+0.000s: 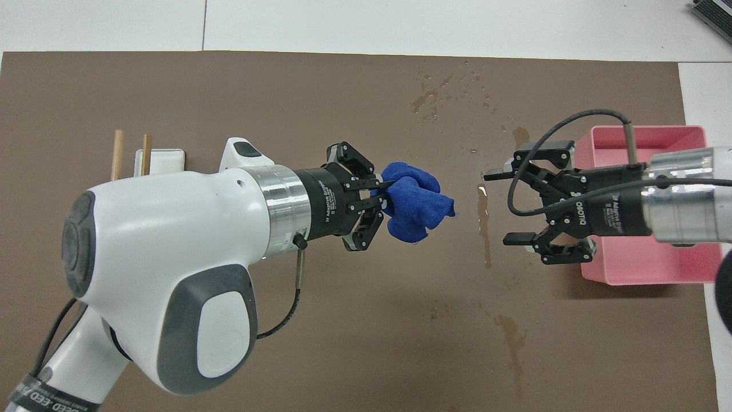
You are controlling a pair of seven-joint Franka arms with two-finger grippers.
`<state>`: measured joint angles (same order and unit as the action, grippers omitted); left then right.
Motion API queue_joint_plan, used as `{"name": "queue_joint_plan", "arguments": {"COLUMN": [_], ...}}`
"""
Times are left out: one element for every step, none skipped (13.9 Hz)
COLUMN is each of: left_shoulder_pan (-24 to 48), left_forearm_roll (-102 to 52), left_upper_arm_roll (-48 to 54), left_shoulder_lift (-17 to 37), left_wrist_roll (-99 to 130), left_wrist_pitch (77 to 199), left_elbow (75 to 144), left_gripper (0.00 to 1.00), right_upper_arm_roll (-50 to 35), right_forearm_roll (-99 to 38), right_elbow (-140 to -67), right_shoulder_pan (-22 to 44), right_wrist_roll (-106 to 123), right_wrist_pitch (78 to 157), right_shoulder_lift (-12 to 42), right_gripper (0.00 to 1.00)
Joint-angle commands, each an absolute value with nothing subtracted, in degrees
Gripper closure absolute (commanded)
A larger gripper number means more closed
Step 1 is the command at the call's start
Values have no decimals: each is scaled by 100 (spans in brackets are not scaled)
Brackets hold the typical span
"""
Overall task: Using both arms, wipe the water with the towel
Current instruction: 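Grasp the towel with the right gripper from the left gripper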
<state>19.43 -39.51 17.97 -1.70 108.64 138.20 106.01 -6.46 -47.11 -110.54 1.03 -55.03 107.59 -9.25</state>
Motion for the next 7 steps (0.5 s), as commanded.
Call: {"name": "queue_joint_plan", "arguments": {"left_shoulder_pan": [2232,2319,2468,2557,2592,2601,2645], "left_forearm_roll": [-4078,-4148,-4175,-4175,-4175,-4175,-4175], "left_upper_arm_roll": [1731,1749,1749,1740,1749,1749,1758], "left_shoulder_lift": [-167,-167,-176,-184,-185,-185,-185], "left_wrist_roll": [11196,11276,11320,11346,11373,11434,11461], "left_wrist_pitch": [14185,14186,14186,14194,14186,14194,14203], "left_elbow": [10591,10591,10617,10643,10644,10626,10617], "left_gripper": [100,100,100,100,100,100,100], "right_upper_arm_roll": [-659,-668,-659,-659,-659,-659,-659], "right_forearm_roll": [-5210,-5212,-5221,-5212,-5212,-5212,-5212], "right_elbow": [-11522,-11522,-11522,-11514,-11514,-11514,-11522], "right_shoulder_pan": [255,281,351,343,334,334,351], "right_wrist_roll": [-5713,-5722,-5722,-5722,-5704,-5713,-5713], "right_wrist_pitch": [11399,11391,11391,11408,11417,11443,11443], "right_shoulder_lift": [-1072,-1072,-1072,-1064,-1063,-1055,-1063], "right_gripper": [0,0,0,0,0,0,0]}}
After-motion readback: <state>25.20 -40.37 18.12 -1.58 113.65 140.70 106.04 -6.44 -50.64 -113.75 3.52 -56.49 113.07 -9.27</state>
